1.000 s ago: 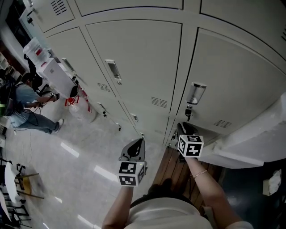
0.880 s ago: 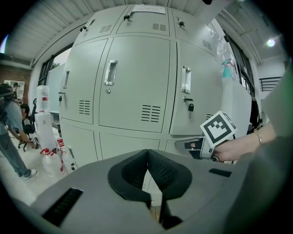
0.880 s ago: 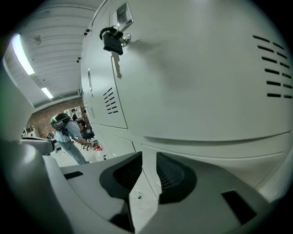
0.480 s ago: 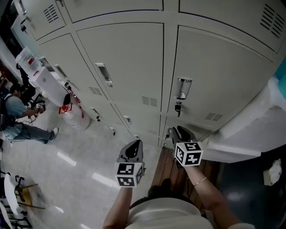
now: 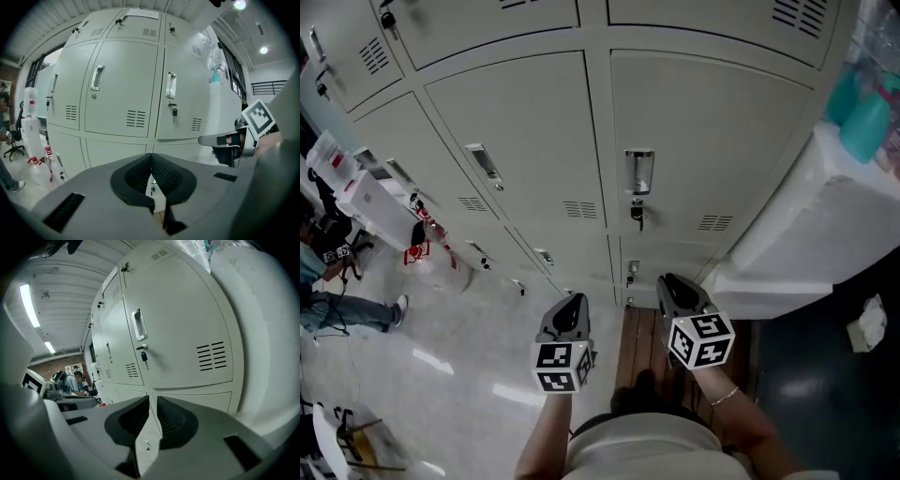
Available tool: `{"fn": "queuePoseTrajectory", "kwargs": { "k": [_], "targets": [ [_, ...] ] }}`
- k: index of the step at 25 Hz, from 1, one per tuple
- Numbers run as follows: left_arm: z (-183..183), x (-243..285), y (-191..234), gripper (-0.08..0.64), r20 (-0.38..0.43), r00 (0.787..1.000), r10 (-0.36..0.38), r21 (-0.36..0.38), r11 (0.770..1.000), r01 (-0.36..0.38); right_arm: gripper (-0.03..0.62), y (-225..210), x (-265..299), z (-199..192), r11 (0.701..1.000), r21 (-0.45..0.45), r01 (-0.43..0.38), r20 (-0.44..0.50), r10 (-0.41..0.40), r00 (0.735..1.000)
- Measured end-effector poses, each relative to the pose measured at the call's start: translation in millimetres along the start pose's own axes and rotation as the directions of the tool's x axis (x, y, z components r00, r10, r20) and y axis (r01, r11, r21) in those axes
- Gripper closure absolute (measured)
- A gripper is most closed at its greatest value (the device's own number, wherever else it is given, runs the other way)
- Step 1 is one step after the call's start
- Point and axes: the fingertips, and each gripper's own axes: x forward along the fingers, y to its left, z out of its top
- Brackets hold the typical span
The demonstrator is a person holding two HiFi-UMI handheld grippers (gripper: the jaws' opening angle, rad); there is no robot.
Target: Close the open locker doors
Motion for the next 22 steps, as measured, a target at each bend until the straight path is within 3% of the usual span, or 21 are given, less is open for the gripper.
{"fn": "queuePoseTrajectory", "kwargs": {
  "k": [12,22],
  "targets": [
    [-1.6,-24.3,-25.4,0.54,0.015,0.998,-0.061,0.04,0.997,0.06,0.592,3.8,-81.0,-4.4,0.997,0.015,0.078,0.065,-0.079,0.995],
    [-1.3,-43.9,-40.2,0.54,0.04,0.995,-0.088,0.06,0.995,0.085,0.592,0.0,-120.8,-11.6,0.991,0.025,0.129,0.08,-0.131,0.988]
  ]
}}
